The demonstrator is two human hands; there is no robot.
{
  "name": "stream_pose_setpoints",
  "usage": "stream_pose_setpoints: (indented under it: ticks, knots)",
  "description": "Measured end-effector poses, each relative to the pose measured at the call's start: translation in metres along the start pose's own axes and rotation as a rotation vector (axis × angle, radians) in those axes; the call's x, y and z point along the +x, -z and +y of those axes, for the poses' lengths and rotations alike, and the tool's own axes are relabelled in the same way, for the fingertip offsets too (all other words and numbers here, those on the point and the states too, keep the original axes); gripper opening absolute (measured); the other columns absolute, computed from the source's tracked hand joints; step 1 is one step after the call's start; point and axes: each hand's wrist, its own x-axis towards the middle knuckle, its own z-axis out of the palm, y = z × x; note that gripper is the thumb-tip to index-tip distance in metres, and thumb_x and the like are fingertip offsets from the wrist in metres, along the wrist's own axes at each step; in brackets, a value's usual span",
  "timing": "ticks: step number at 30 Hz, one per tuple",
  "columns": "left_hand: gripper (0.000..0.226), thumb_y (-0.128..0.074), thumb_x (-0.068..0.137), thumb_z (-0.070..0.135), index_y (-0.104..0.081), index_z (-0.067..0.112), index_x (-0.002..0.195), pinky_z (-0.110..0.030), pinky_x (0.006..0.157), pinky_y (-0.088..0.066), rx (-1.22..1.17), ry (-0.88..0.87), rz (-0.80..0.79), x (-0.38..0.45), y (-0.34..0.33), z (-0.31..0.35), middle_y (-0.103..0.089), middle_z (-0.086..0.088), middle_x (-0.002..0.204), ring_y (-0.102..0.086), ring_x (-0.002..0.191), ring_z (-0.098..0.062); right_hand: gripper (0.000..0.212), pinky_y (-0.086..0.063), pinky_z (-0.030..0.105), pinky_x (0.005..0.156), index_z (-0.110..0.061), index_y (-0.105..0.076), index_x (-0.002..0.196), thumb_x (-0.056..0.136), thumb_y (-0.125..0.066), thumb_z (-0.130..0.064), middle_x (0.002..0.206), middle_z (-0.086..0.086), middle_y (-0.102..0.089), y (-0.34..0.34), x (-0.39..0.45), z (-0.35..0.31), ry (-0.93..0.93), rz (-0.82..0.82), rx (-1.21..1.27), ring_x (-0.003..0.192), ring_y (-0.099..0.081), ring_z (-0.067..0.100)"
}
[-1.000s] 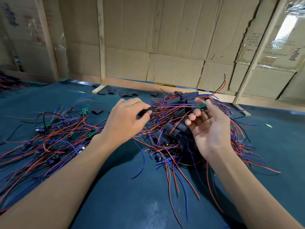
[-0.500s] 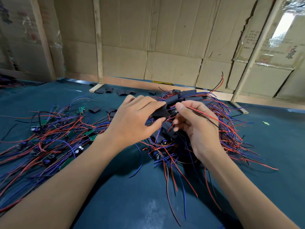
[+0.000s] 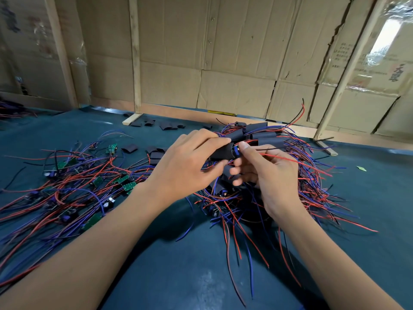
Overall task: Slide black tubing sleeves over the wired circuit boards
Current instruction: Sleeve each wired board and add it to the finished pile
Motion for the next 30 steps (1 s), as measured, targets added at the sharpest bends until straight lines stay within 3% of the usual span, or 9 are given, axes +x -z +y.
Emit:
stream_pose_setpoints:
  ticks: [7, 12, 14, 16, 18, 20, 25, 27, 30]
  knots:
    - [0.039, -0.069, 0.091, 0.017, -0.065, 0.003, 0.128, -0.033, 0.091, -0.051, -0.068, -0.001, -0.008, -0.001, -0.005, 0.002, -0.063, -0.012, 0.112, -0.061, 0.103, -0.026, 0.02, -0.048, 0.03, 0.038, -0.011, -0.068, 0.073, 0.091, -0.074, -0.016, 0.062, 0.017, -0.065, 0.002, 0.001, 0.002, -0.016, -0.003, -0.048, 0.046, -0.062, 0.027]
    - [0.042, -0.068, 0.092, 0.014, -0.061, 0.001, 0.131, -0.031, 0.094, -0.047, -0.092, 0.004, -0.026, -0.001, -0.009, 0.002, -0.06, -0.013, 0.113, -0.058, 0.103, -0.027, 0.022, -0.048, 0.029, 0.041, -0.001, -0.064, 0.088, 0.088, -0.077, -0.018, 0.062, 0.015, -0.063, 0.004, 0.001, 0.005, -0.05, 0.004, -0.024, 0.048, -0.06, 0.026]
    - [0.043, -0.065, 0.095, 0.018, -0.059, 0.002, 0.134, -0.038, 0.087, -0.052, -0.078, 0.011, -0.047, -0.001, -0.009, 0.004, -0.059, -0.012, 0.114, -0.057, 0.105, -0.027, 0.021, -0.049, 0.03, 0.044, 0.001, -0.067, 0.089, 0.087, -0.078, -0.017, 0.065, 0.016, -0.063, 0.004, 0.001, 0.005, -0.057, -0.009, -0.001, 0.051, -0.062, 0.025]
    - [0.044, -0.061, 0.097, 0.026, -0.058, 0.005, 0.136, -0.041, 0.069, -0.056, -0.021, 0.036, -0.055, -0.001, -0.007, 0.005, -0.059, -0.009, 0.114, -0.054, 0.106, -0.025, 0.017, -0.051, 0.03, 0.045, -0.001, -0.069, 0.086, 0.088, -0.076, -0.016, 0.069, 0.019, -0.064, 0.003, 0.001, 0.004, -0.05, -0.023, 0.05, 0.055, -0.063, 0.026]
    - [0.046, -0.056, 0.098, 0.035, -0.059, 0.01, 0.137, -0.036, 0.054, -0.053, 0.039, 0.051, -0.044, 0.0, -0.007, 0.005, -0.059, -0.004, 0.114, -0.053, 0.106, -0.024, 0.009, -0.052, 0.031, 0.046, -0.005, -0.072, 0.088, 0.09, -0.073, -0.014, 0.073, 0.019, -0.065, 0.002, 0.0, 0.002, -0.027, -0.01, 0.117, 0.058, -0.065, 0.027]
    - [0.048, -0.052, 0.098, 0.04, -0.059, 0.013, 0.137, -0.033, 0.05, -0.05, 0.053, 0.062, -0.041, -0.001, -0.007, 0.004, -0.059, -0.002, 0.114, -0.052, 0.105, -0.023, 0.004, -0.051, 0.031, 0.046, -0.007, -0.069, 0.095, 0.093, -0.069, -0.01, 0.072, 0.017, -0.065, 0.0, -0.002, 0.001, 0.006, 0.033, 0.175, 0.057, -0.063, 0.027]
    - [0.047, -0.056, 0.097, 0.04, -0.059, 0.016, 0.138, -0.043, 0.063, -0.056, 0.002, 0.18, 0.027, 0.003, -0.01, 0.0, -0.059, 0.001, 0.115, -0.049, 0.107, -0.02, 0.021, -0.046, 0.029, 0.037, 0.003, -0.055, 0.1, 0.093, -0.07, -0.009, 0.059, 0.009, -0.061, -0.015, -0.014, 0.013, 0.002, 0.174, 0.126, 0.043, -0.055, 0.021]
    - [0.045, -0.059, 0.096, 0.04, -0.06, 0.02, 0.137, -0.043, 0.073, -0.054, 0.022, 0.294, 0.11, 0.022, -0.008, -0.009, -0.061, 0.001, 0.116, -0.051, 0.109, -0.022, 0.024, -0.038, 0.024, 0.033, -0.006, -0.052, 0.086, 0.092, -0.073, -0.015, 0.051, 0.005, -0.056, -0.023, -0.023, 0.026, -0.032, 0.128, -0.006, 0.036, -0.049, 0.02]
    - [0.042, -0.058, 0.096, 0.039, -0.063, 0.02, 0.134, -0.04, 0.089, -0.045, 0.024, 0.352, 0.122, 0.067, -0.008, -0.024, -0.063, -0.003, 0.112, -0.051, 0.104, -0.029, 0.033, -0.036, 0.025, 0.045, -0.02, -0.051, 0.069, 0.085, -0.078, -0.029, 0.05, 0.001, -0.056, -0.032, -0.035, 0.046, 0.024, -0.02, -0.364, 0.041, -0.048, 0.017]
